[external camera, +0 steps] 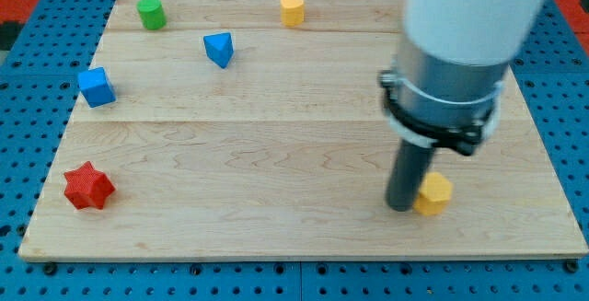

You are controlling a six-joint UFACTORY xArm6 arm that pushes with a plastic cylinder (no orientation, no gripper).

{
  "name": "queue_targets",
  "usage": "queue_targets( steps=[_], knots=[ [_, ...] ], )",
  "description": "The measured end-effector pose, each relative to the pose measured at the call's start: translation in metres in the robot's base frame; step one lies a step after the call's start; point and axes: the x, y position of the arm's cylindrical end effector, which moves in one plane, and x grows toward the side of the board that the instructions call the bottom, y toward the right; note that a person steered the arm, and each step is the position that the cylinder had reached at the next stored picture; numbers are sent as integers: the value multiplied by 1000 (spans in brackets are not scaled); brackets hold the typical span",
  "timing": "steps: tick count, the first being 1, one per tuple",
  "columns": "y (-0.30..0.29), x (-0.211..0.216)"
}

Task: Slide the blue triangle to the bottom center

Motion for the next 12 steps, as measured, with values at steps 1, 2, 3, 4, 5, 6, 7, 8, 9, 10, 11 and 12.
queue_targets(
  steps=[1, 2, 3, 4, 5, 6, 7, 8, 9, 10, 11, 12],
  knots=[
    [22, 0],
    [7, -16],
    [-40, -77],
    [-96, -156],
    [-144, -235],
    [-196, -298],
    [-239, -295],
    [-212, -235],
    [-179, -178],
    [-218, -204],
    [-219, -229],
    [-223, -200]
  ],
)
